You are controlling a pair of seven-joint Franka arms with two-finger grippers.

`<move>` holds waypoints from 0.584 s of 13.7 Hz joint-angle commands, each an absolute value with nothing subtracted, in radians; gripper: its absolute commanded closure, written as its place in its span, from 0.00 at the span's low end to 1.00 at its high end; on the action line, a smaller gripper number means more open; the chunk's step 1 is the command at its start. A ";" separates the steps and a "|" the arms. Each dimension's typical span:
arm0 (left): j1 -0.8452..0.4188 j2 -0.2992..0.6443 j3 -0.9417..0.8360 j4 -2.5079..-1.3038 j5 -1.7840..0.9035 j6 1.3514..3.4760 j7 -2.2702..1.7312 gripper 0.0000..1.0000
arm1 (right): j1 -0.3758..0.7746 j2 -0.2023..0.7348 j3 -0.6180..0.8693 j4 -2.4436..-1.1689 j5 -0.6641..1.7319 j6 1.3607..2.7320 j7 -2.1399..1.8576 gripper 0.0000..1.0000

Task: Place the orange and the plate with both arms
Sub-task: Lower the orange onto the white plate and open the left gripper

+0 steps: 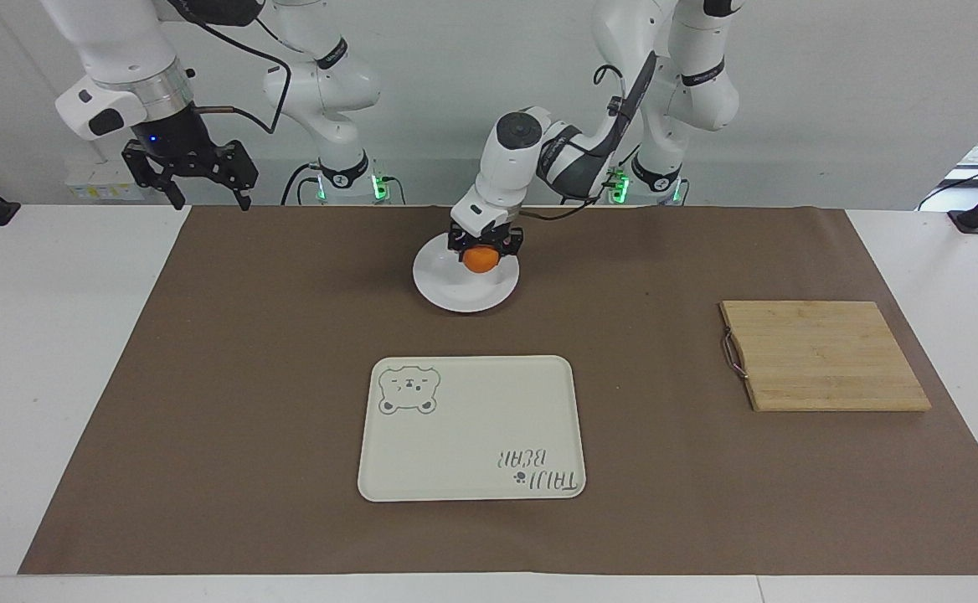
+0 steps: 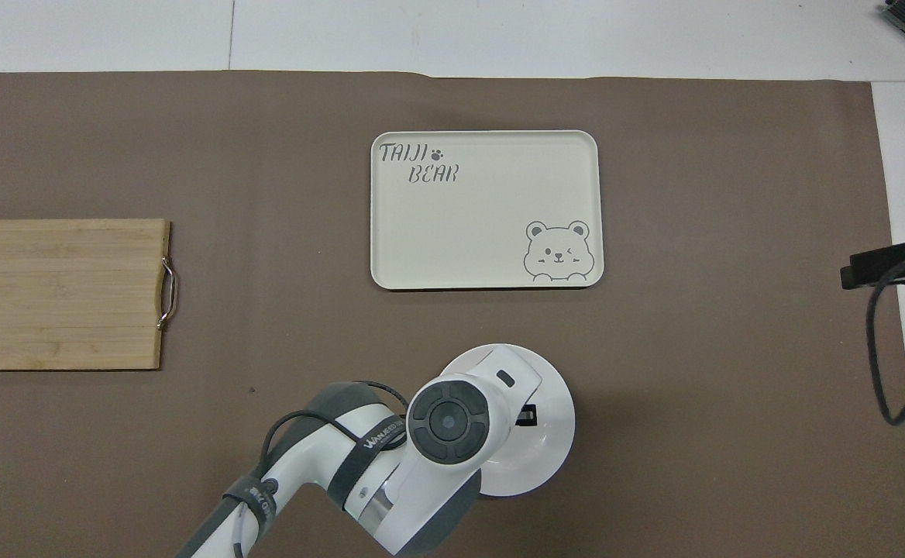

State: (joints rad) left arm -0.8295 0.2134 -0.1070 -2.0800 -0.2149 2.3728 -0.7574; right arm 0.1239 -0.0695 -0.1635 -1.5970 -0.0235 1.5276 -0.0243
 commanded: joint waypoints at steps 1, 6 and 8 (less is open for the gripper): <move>-0.879 0.296 -0.089 -2.083 -0.166 2.480 -0.822 0.99 | 0.117 -0.094 -0.161 -1.621 -0.011 1.522 -0.026 0.00; -0.862 0.255 -0.081 -2.069 -0.158 2.413 -0.815 0.00 | 0.117 -0.095 -0.161 -1.626 -0.011 1.522 -0.028 0.00; -0.810 0.191 -0.081 -2.042 -0.158 2.309 -0.811 0.00 | 0.117 -0.095 -0.161 -1.626 -0.009 1.522 -0.028 0.00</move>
State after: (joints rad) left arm -0.8509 0.2663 -0.0873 -2.0552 -0.1783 2.4130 -0.8041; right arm 0.1239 -0.0701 -0.1635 -1.5996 -0.0235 1.5276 -0.0243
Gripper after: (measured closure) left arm 0.000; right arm 0.000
